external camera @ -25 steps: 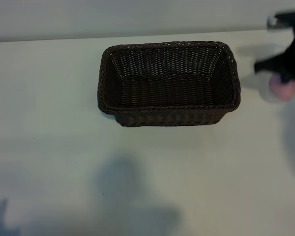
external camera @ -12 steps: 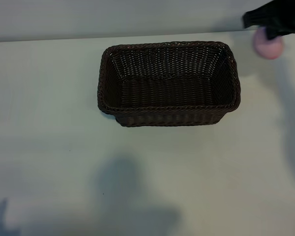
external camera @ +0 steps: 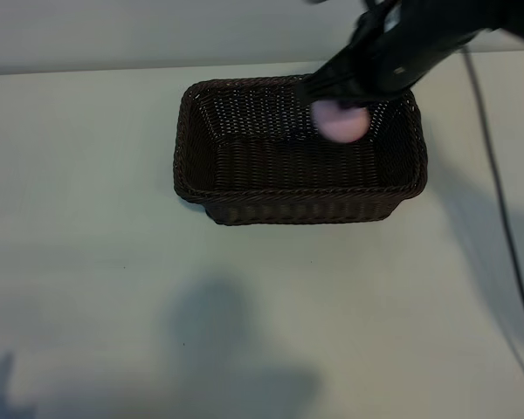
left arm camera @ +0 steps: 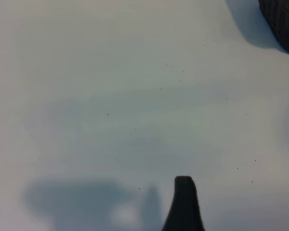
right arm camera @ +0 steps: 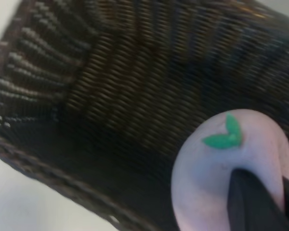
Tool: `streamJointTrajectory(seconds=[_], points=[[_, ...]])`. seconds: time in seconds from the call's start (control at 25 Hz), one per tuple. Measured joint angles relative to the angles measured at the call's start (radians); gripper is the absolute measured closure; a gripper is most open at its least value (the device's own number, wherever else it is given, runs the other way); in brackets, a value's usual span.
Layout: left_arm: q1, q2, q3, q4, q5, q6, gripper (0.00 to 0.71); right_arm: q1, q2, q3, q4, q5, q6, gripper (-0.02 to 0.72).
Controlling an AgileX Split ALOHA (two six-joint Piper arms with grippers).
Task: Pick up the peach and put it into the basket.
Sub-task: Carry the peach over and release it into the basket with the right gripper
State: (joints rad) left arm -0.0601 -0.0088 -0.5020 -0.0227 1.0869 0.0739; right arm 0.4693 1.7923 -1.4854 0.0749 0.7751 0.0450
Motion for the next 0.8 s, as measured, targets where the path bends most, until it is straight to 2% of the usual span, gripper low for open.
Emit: streamJointTrajectory(seconds=[0.4,0.56,0.64,0.72,0.8], points=[[0.000,0.000,0.000,0.000,0.000,0.000,0.135,0.002,0.231,-0.002,0.000,-0.115,-0.004,0.656],[0.000,0.000,0.000,0.000,0.000,0.000,0.135,0.002,0.264,-0.002,0.000,-0.145,-0.004,0.630],[0.000,0.000,0.000,0.000,0.000,0.000,0.135,0.002,0.264,-0.011,0.000,-0.150,-0.006,0.560],[0.000,0.000,0.000,0.000,0.000,0.000,0.135,0.002,0.264,-0.036,0.000,-0.121,-0.008,0.455],[0.000,0.000,0.000,0.000,0.000,0.000,0.135,0.002,0.264,-0.080,0.001,-0.076,-0.023,0.281]])
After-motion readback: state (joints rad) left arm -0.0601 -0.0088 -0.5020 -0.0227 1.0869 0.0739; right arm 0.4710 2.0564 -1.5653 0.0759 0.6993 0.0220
